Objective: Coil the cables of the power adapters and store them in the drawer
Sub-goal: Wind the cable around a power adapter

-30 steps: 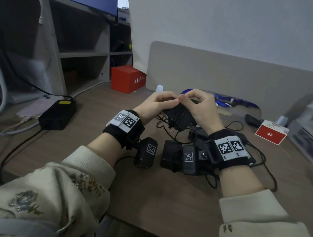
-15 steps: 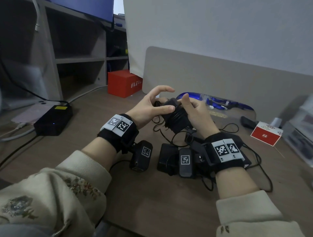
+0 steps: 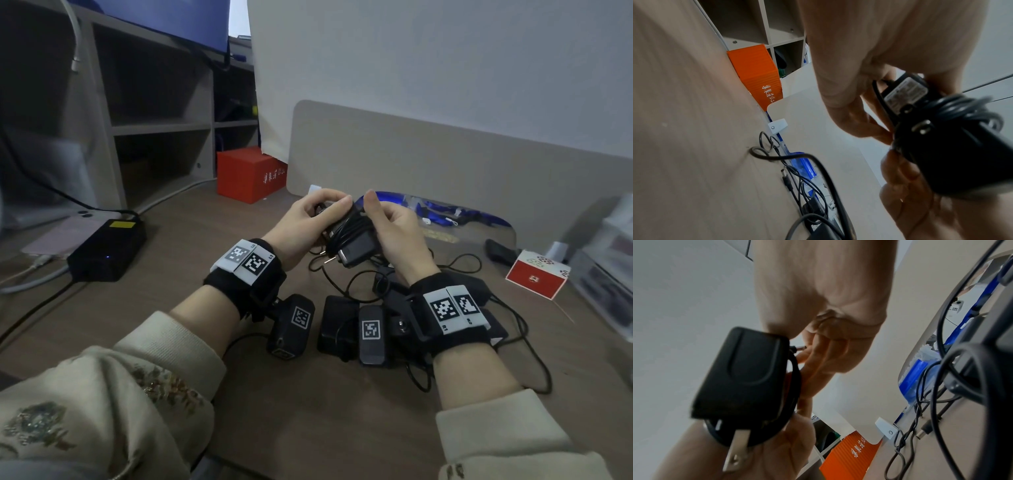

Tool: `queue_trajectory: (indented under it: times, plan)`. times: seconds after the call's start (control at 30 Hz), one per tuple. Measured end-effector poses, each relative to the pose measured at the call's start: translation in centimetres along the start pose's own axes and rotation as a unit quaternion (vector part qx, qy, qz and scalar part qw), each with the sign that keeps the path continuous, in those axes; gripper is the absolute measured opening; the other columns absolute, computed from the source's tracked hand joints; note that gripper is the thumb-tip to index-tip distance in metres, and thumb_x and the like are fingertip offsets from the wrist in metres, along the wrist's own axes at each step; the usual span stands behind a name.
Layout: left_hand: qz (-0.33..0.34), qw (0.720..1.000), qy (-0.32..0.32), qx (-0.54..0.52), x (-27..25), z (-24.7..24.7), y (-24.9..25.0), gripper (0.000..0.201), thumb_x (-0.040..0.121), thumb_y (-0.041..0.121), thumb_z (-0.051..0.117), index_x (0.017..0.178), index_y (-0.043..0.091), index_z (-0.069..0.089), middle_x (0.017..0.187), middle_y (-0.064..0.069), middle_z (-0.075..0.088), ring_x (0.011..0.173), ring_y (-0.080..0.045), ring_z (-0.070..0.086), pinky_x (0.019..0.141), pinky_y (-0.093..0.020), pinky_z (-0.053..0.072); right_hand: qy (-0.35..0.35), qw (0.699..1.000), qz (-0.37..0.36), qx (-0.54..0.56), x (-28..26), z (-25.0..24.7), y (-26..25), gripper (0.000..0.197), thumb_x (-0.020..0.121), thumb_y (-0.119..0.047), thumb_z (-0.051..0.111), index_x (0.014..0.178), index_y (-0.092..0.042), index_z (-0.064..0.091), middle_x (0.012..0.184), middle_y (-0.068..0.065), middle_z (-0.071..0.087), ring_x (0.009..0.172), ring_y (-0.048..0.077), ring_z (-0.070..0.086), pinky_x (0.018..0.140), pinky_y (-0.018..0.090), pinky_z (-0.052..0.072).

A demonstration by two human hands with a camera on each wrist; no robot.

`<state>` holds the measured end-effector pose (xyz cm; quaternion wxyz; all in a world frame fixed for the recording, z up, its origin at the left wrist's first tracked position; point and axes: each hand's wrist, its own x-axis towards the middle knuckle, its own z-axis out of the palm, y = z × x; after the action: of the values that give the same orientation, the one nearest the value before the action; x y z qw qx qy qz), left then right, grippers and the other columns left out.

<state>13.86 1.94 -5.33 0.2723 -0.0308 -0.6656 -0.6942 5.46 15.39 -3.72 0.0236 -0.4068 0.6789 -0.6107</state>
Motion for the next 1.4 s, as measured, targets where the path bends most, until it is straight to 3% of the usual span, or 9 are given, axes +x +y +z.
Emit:
queue_trajectory:
  times: [0.13, 0.33, 0.5, 0.6, 0.83, 1.0, 1.07, 1.2, 1.4]
  plan:
    - [-0.012, 1.000, -0.002, 0.014, -0.1, 0.0, -0.2, 0.013, 0.095, 0.031, 0.062, 0.100, 0.020, 0.068, 0.080, -0.001, 0.062, 0.068, -0.016, 0.059, 0.060, -0.029, 0.047, 0.055, 0.996, -0.043, -0.061, 0.4, 0.0, 0.3, 0.055, 0.084, -0.058, 0.053, 0.089, -0.005, 0.066, 0.082, 0.010, 0.069, 0.080, 0.023, 0.066, 0.069, 0.027, 0.051]
    - [-0.018, 0.999, -0.028, -0.010, -0.4, 0.1, 0.1, 0.017, 0.087, 0.025, 0.070, 0.101, 0.017, 0.067, 0.081, 0.003, 0.066, 0.072, -0.011, 0.065, 0.066, -0.026, 0.055, 0.065, 0.995, -0.058, -0.044, 0.6, 0.2, 0.2, 0.045, 0.092, -0.045, 0.058, 0.090, -0.001, 0.065, 0.088, 0.022, 0.068, 0.076, 0.024, 0.063, 0.071, 0.034, 0.051]
    - [-0.020, 0.998, -0.025, -0.051, -0.3, 0.1, 0.1, 0.022, 0.083, 0.024, 0.066, 0.103, 0.014, 0.066, 0.088, -0.002, 0.066, 0.077, -0.015, 0.066, 0.071, -0.028, 0.055, 0.028, 0.998, -0.059, 0.001, 0.4, -0.1, -0.1, 0.022, 0.095, -0.033, 0.058, 0.083, -0.016, 0.064, 0.071, -0.004, 0.062, 0.064, 0.004, 0.055, 0.062, 0.022, 0.046]
    - [-0.023, 0.997, -0.016, -0.078, -0.4, 0.2, 0.3, 0.022, 0.085, 0.026, 0.062, 0.103, 0.013, 0.064, 0.092, -0.006, 0.064, 0.078, -0.016, 0.063, 0.071, -0.028, 0.053, 0.013, 0.997, -0.078, 0.000, 0.2, 0.0, -0.4, 0.018, 0.094, -0.033, 0.059, 0.079, -0.023, 0.065, 0.075, -0.004, 0.065, 0.074, 0.013, 0.061, 0.070, 0.031, 0.051]
    - [-0.034, 0.994, -0.019, -0.105, -0.8, 0.4, 1.0, 0.023, 0.088, 0.028, 0.056, 0.104, 0.012, 0.062, 0.087, -0.003, 0.066, 0.076, -0.013, 0.065, 0.068, -0.025, 0.054, 0.048, 0.995, -0.084, 0.019, 0.1, 0.9, -1.1, 0.018, 0.089, -0.029, 0.068, 0.076, -0.017, 0.064, 0.068, -0.006, 0.061, 0.060, 0.004, 0.054, 0.058, 0.017, 0.044]
    - [-0.056, 0.991, -0.010, -0.117, -1.0, 0.2, 1.3, 0.026, 0.091, 0.036, 0.051, 0.103, 0.015, 0.059, 0.088, -0.006, 0.059, 0.074, -0.015, 0.059, 0.064, -0.026, 0.049, 0.023, 0.994, -0.103, 0.010, 0.0, 0.7, -1.5, 0.010, 0.088, -0.023, 0.069, 0.078, -0.019, 0.070, 0.077, 0.000, 0.071, 0.075, 0.014, 0.066, 0.073, 0.027, 0.056]
    - [-0.069, 0.988, 0.001, -0.138, -1.2, 0.2, 1.6, 0.022, 0.097, 0.038, 0.049, 0.097, 0.019, 0.060, 0.083, -0.003, 0.060, 0.070, -0.013, 0.059, 0.062, -0.025, 0.047, 0.001, 0.995, -0.101, 0.025, 0.0, 0.4, -1.6, 0.007, 0.090, -0.018, 0.067, 0.088, -0.018, 0.073, 0.086, 0.002, 0.073, 0.083, 0.015, 0.068, 0.076, 0.026, 0.055]
    - [-0.099, 0.972, 0.014, -0.213, -1.4, 0.2, 2.2, 0.041, 0.097, 0.037, 0.045, 0.070, 0.024, 0.073, 0.072, 0.003, 0.068, 0.063, -0.010, 0.063, 0.056, -0.020, 0.049, -0.020, 0.995, -0.089, 0.048, -0.2, 0.4, -1.8, 0.017, 0.093, -0.011, 0.061, 0.106, -0.005, 0.072, 0.098, 0.003, 0.071, 0.087, -0.004, 0.065, 0.073, 0.011, 0.047]
    - [-0.142, 0.960, 0.049, -0.237, -1.7, 0.4, 2.8, 0.038, 0.089, 0.034, 0.052, 0.063, 0.017, 0.073, 0.070, -0.003, 0.063, 0.063, -0.014, 0.057, 0.054, -0.019, 0.048, -0.071, 0.993, -0.082, 0.035, -0.4, -0.1, -1.9, 0.018, 0.087, 0.002, 0.065, 0.104, -0.002, 0.071, 0.095, 0.008, 0.073, 0.084, 0.006, 0.069, 0.076, 0.016, 0.052]
